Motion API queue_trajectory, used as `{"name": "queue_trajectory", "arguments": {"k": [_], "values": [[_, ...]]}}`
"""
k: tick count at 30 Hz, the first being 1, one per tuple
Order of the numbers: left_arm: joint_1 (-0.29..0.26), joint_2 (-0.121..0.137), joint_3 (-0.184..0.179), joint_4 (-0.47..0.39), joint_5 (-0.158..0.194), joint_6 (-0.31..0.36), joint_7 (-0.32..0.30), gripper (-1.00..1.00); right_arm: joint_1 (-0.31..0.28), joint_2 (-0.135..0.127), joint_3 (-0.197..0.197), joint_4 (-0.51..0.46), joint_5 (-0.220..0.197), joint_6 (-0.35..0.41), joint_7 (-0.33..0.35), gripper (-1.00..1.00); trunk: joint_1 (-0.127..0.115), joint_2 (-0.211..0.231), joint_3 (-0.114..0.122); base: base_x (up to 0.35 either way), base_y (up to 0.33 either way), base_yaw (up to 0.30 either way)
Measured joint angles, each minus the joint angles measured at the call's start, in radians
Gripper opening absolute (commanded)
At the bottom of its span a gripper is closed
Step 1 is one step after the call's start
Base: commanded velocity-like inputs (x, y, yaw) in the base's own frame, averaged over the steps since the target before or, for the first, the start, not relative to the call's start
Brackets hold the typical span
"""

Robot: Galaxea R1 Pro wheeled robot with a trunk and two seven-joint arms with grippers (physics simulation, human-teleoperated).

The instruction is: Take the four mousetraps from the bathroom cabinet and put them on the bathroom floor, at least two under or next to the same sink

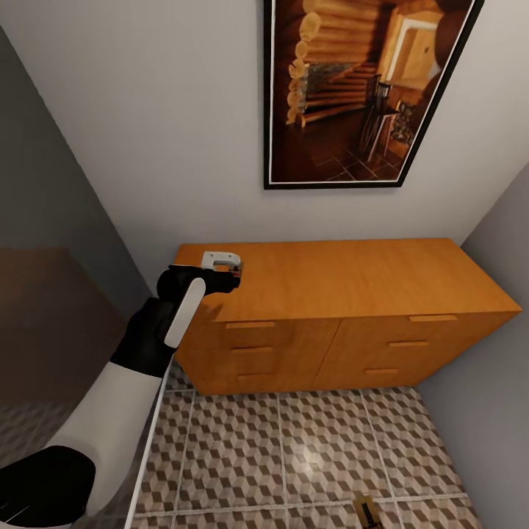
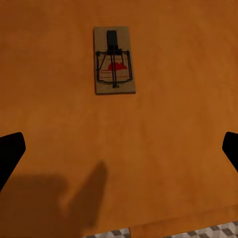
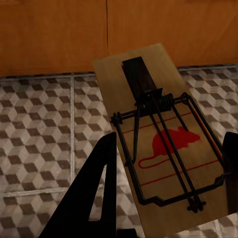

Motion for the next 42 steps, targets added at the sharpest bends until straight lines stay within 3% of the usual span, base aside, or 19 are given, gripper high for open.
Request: {"name": "queue_trajectory", "arguments": {"k": [25, 42], "values": [[0.0, -0.001, 0.0, 0.0, 0.0, 0.0, 0.0, 1.0, 0.004, 0.003, -0.001, -0.001, -0.001, 0.0, 0.002, -1.0, 0.0, 0.0, 0.0, 0.007, 0.0, 0.0], [0.0, -0.002, 0.0, 0.0, 0.0, 0.0, 0.0, 1.0, 0.004, 0.005, 0.0, -0.001, -0.001, 0.0, 0.002, -1.0, 0.0, 0.0, 0.0, 0.198, 0.0, 0.0]]}}
